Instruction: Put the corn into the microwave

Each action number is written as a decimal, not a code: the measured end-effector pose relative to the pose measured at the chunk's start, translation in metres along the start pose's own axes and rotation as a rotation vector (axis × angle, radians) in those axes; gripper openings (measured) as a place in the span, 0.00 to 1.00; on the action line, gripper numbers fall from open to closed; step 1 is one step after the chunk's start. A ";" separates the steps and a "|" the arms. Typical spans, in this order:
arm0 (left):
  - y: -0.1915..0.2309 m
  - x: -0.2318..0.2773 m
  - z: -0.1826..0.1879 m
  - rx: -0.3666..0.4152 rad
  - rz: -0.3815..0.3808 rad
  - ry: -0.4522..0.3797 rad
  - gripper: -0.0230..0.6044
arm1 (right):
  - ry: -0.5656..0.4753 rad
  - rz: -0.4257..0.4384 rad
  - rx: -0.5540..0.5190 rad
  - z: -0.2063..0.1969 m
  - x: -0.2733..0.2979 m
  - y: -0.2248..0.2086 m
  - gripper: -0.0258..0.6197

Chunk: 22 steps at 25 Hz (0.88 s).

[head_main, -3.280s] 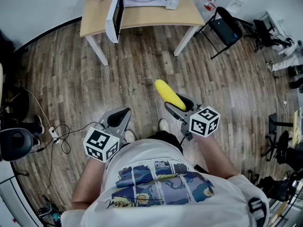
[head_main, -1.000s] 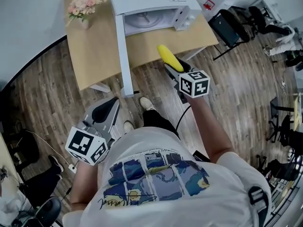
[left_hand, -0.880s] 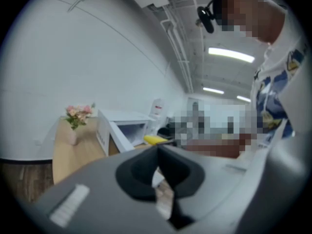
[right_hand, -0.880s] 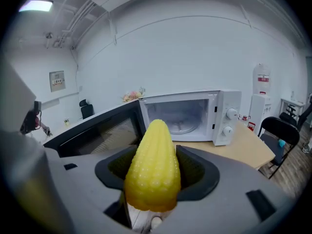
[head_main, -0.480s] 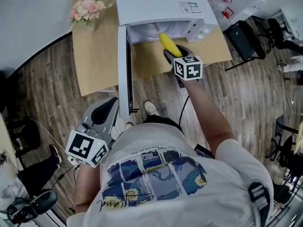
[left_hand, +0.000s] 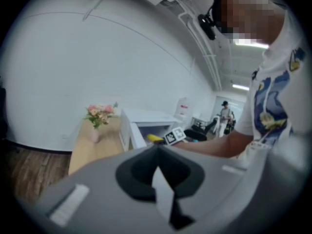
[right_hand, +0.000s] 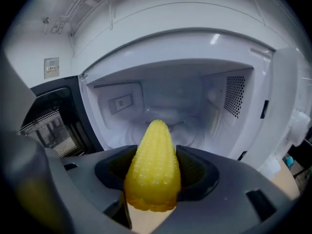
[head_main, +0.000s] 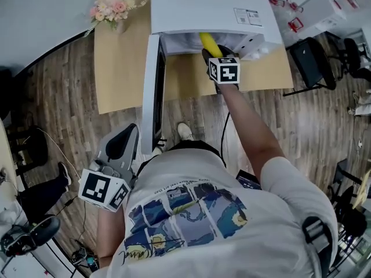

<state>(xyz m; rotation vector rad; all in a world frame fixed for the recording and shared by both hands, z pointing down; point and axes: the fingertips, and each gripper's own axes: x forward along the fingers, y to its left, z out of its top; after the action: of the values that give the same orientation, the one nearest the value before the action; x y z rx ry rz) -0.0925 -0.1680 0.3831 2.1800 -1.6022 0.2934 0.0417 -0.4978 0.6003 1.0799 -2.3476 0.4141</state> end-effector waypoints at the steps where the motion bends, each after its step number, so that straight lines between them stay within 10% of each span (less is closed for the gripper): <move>1: 0.002 0.000 -0.001 -0.005 0.015 0.001 0.05 | 0.002 -0.002 -0.001 0.001 0.006 -0.002 0.43; 22: 0.024 0.000 -0.011 -0.063 0.144 0.043 0.05 | 0.018 -0.054 -0.094 0.027 0.081 -0.020 0.43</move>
<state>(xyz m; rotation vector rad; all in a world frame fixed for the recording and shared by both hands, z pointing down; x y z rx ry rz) -0.1143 -0.1690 0.3973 2.0029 -1.7237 0.3255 0.0041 -0.5725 0.6260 1.0881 -2.2931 0.2897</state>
